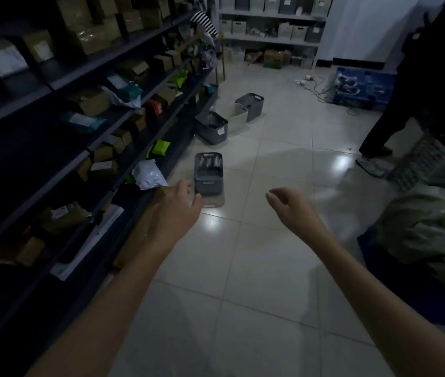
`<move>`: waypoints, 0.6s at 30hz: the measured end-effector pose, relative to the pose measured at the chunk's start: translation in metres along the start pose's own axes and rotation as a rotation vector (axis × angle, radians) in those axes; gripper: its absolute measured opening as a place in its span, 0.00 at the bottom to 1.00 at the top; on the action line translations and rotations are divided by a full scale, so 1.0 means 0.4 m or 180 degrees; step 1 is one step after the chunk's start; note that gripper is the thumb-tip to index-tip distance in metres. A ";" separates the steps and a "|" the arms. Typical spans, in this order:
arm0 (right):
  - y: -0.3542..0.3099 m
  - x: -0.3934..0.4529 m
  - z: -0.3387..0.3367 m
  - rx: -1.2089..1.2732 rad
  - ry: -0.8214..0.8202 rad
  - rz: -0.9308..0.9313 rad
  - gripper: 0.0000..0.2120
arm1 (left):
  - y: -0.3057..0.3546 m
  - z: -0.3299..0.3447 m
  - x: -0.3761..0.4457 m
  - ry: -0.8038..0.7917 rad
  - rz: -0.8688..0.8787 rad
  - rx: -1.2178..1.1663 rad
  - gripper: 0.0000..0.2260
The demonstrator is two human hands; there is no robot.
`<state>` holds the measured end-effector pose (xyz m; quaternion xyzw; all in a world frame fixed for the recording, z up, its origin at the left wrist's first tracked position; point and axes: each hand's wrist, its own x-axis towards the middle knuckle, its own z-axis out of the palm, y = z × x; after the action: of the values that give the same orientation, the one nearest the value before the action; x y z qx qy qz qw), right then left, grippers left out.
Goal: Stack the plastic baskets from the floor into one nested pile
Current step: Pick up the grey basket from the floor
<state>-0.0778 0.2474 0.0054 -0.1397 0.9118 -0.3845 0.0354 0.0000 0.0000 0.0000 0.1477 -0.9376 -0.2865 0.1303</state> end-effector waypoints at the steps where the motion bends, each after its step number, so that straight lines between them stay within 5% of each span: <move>1: 0.005 0.024 -0.006 0.0092 0.0018 0.0027 0.19 | 0.008 0.012 0.013 -0.0002 -0.0076 -0.0140 0.18; 18: 0.093 0.689 0.065 -0.1025 -0.0169 -0.0371 0.31 | -0.075 0.214 0.570 0.0059 -0.0311 0.0062 0.20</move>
<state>-0.3459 0.1767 -0.0275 -0.2064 0.9507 -0.2310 0.0143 -0.2325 -0.0611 -0.0495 0.1973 -0.9308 -0.2819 0.1234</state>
